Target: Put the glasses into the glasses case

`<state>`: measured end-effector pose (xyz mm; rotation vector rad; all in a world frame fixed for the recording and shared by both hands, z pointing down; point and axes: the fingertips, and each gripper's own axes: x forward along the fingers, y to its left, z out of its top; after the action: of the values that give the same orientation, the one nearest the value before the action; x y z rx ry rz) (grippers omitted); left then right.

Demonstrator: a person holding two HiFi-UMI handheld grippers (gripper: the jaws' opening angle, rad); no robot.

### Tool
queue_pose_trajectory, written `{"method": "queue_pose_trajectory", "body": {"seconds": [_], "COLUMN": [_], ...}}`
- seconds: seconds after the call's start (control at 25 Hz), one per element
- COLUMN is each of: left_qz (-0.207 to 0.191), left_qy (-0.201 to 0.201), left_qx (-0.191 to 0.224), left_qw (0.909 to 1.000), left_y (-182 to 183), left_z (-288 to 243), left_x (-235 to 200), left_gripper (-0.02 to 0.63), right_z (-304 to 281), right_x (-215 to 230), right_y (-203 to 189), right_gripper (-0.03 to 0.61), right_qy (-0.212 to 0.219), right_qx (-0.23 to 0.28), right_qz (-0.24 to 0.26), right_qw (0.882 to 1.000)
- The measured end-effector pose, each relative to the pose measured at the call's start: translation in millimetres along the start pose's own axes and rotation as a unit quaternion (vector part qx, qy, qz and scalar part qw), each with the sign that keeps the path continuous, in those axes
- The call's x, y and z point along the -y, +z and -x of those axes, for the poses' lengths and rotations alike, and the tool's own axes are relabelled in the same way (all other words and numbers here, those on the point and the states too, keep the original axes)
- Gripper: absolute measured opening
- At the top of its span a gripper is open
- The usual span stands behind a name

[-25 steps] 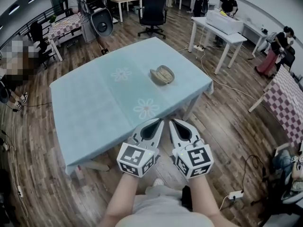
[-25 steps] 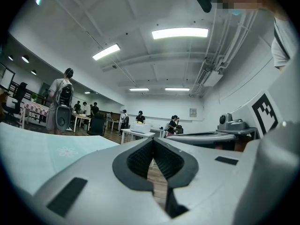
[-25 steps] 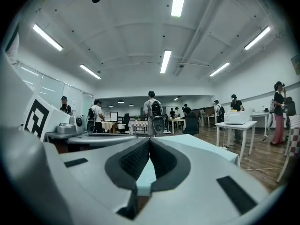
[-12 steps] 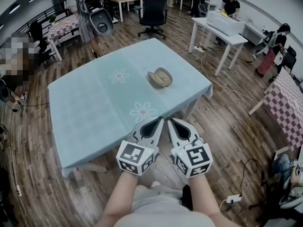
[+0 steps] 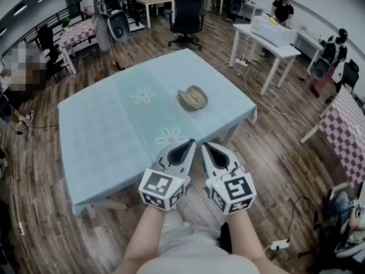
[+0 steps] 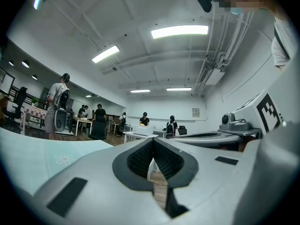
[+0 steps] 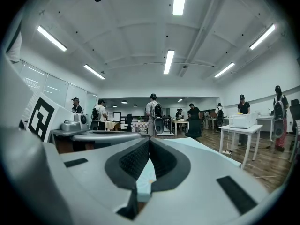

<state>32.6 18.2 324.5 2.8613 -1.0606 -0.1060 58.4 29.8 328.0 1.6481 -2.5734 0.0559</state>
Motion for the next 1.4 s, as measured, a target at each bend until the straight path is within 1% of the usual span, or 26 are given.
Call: {"method": "queue_pose_trajectory", "body": {"seconds": [0.24, 0.6, 0.88, 1.08, 1.4], "left_qz": [-0.001, -0.003, -0.001, -0.003, -0.008], "left_qy": [0.003, -0.009, -0.011, -0.011, -0.016], "left_qx": [-0.002, -0.004, -0.004, -0.015, -0.032], "left_qw": [1.0, 0.9999, 0.9999, 0.9998, 0.9993], "left_y": [1, -3, 1, -4, -9], "left_z": [-15, -53, -90, -120, -167], "left_x": [-5, -19, -43, -62, -93], "left_gripper": [0.009, 0.009, 0.009, 0.009, 0.009], "right_z": [-6, -24, -41, -59, -109], "right_x": [14, 44, 86, 113, 146], "right_y": [3, 2, 3, 3, -1], "right_gripper": [0.008, 0.008, 0.008, 0.008, 0.008], "right_qy": [-0.002, -0.015, -0.04, -0.052, -0.045], "right_qx": [0.004, 0.006, 0.003, 0.007, -0.003], "right_qz": [-0.004, -0.005, -0.011, -0.016, -0.027], "right_qw": [1.0, 1.0, 0.999, 0.998, 0.999]}}
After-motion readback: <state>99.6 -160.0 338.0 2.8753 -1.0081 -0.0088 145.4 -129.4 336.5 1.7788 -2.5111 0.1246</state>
